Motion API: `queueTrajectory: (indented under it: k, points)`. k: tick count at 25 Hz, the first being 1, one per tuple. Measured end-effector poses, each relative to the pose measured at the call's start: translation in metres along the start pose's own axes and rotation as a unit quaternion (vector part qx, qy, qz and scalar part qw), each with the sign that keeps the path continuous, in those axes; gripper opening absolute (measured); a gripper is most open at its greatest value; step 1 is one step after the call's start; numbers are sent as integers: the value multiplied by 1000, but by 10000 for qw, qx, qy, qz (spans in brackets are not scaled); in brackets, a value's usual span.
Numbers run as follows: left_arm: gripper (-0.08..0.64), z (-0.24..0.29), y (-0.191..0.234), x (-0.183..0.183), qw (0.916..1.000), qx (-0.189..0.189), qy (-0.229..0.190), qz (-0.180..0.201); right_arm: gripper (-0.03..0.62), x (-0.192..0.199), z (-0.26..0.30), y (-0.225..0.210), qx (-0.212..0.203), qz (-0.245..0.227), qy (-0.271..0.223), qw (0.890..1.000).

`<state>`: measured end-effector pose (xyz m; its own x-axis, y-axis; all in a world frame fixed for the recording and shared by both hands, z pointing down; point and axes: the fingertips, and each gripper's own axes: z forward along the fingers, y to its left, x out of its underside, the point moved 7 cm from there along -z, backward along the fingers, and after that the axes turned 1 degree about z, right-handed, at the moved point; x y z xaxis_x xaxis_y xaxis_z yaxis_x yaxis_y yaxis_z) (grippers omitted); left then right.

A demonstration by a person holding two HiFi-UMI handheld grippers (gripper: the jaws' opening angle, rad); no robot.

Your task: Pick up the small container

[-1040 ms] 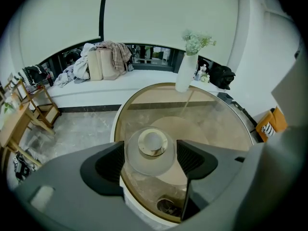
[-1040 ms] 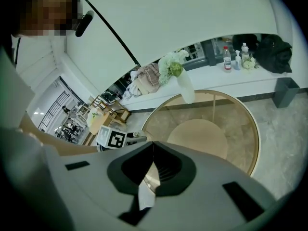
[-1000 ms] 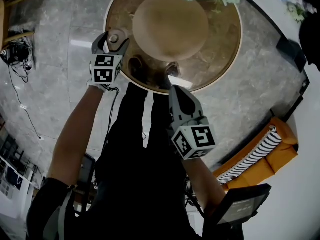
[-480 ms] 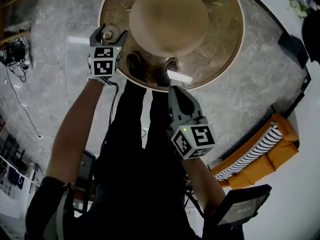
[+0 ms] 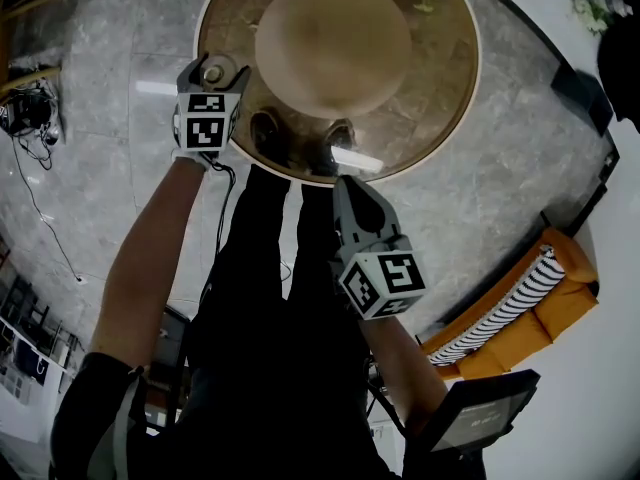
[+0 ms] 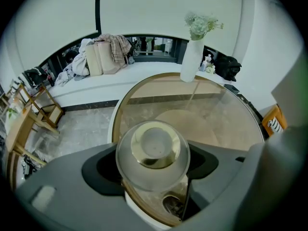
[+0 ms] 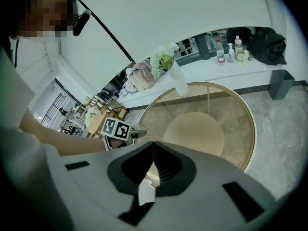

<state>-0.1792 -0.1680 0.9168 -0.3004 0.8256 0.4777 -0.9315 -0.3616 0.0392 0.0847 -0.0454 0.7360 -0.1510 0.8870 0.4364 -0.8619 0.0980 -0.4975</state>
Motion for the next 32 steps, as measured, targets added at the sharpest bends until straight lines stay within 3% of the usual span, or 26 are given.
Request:
queueTrajectory:
  k: [15,20,27,32]
  points:
    - [337,-50,-23,-18,9985,231,-195,447,6,-12,-29,0,-61,-20,-339,9994]
    - [337,-97,-36,-33,9973,468,-318,470,6,-31,-50,12,-82,-144,-523,9985]
    - [337,-172,-55,-44,9934,633,-395,868,6,-52,-82,40,-233,-296,-718,9967]
    - [337,-218,-61,-50,9934,668,-382,850,6,-57,-101,60,-389,-437,-751,9955]
